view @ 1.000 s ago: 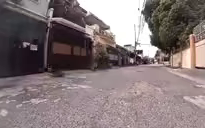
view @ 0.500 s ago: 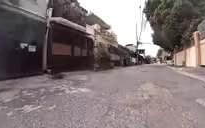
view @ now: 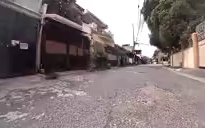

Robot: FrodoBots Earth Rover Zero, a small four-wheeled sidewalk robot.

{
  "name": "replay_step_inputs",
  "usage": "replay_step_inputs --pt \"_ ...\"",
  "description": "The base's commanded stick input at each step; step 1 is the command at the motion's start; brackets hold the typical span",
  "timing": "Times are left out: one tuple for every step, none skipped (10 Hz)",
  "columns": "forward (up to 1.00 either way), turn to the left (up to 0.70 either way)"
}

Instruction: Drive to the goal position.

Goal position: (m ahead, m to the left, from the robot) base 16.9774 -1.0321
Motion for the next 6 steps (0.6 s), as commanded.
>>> replay_step_inputs --pt "0.50 -0.43" --pt "0.50 -0.18" --pt "0.50 -0.06" --pt "0.50 0.06" --pt "0.50 0.07" --pt "0.50 0.07"
